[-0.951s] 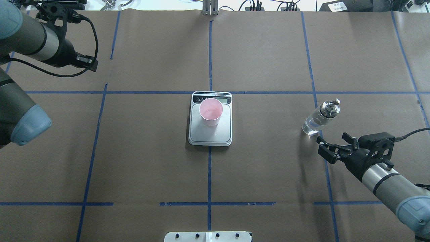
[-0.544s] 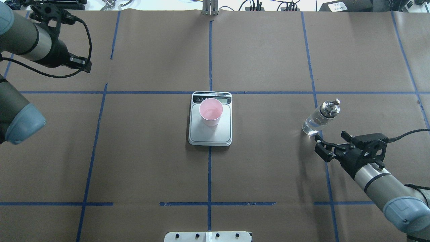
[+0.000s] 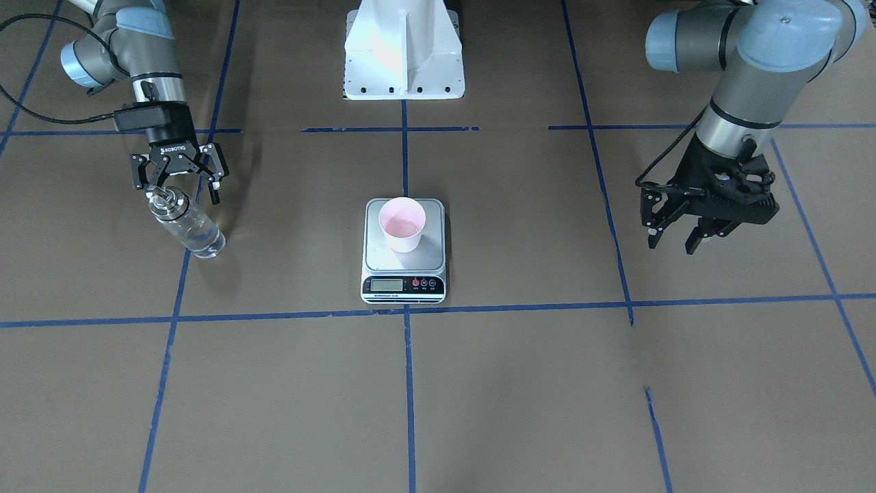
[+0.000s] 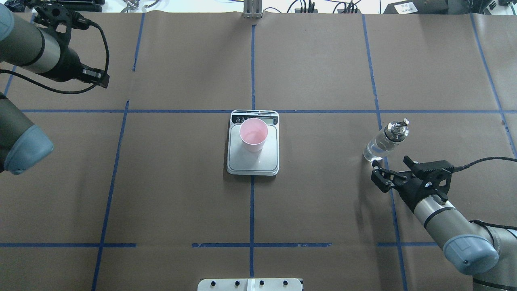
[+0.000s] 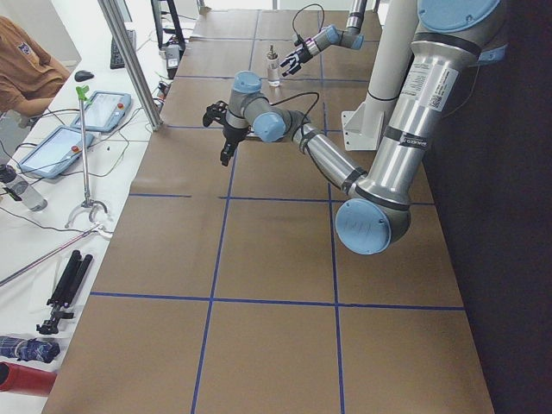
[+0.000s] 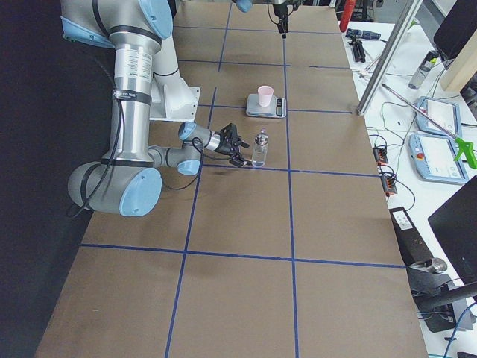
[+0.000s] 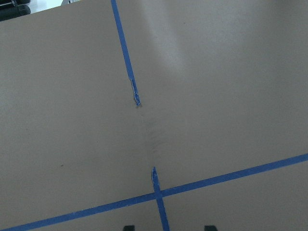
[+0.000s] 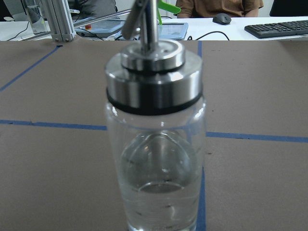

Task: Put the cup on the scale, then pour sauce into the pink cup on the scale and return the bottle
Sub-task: 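Close the right gripper around the glass spout bottle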

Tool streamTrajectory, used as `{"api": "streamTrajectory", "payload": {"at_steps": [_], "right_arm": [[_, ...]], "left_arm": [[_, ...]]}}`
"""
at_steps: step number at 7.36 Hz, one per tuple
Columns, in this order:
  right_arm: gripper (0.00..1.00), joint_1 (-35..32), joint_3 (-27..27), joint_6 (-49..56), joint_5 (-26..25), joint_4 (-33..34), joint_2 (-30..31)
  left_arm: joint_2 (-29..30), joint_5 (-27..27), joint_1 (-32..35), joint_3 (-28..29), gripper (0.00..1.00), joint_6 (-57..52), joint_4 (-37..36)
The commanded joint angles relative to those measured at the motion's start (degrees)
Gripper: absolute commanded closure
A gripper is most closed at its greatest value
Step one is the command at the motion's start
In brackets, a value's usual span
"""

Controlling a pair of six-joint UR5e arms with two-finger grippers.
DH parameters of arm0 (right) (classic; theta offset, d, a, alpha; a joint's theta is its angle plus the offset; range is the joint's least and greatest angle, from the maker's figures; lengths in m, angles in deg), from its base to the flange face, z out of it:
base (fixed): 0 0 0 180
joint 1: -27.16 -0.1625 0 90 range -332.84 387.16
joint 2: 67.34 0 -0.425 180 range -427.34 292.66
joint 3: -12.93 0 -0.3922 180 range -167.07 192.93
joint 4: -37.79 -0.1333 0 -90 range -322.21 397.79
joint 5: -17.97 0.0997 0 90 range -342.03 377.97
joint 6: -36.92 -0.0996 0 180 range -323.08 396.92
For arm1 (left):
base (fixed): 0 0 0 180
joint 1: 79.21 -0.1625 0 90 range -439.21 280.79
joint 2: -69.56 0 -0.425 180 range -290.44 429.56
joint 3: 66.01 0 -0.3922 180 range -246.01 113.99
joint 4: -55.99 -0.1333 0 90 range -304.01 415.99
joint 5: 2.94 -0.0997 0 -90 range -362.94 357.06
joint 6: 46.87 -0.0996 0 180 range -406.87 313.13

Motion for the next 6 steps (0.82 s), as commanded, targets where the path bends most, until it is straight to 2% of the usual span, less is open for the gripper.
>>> {"api": "streamTrajectory", "payload": {"at_steps": [1,5,6], "right_arm": [[0.0,0.06,-0.54,0.03,-0.48,-0.03,-0.7],[0.01,-0.02,-1.6,0.74,-1.26,0.06,-2.71],[0.02,0.06,-2.73,0.91,-3.53,0.14,-3.77]], "left_arm": [[0.0,0.07,0.02,-0.2,0.42,0.14,-0.14],[0.0,0.07,0.02,-0.21,0.41,0.14,-0.14],[0.0,0.07,0.02,-0.21,0.41,0.14,-0.14]]}}
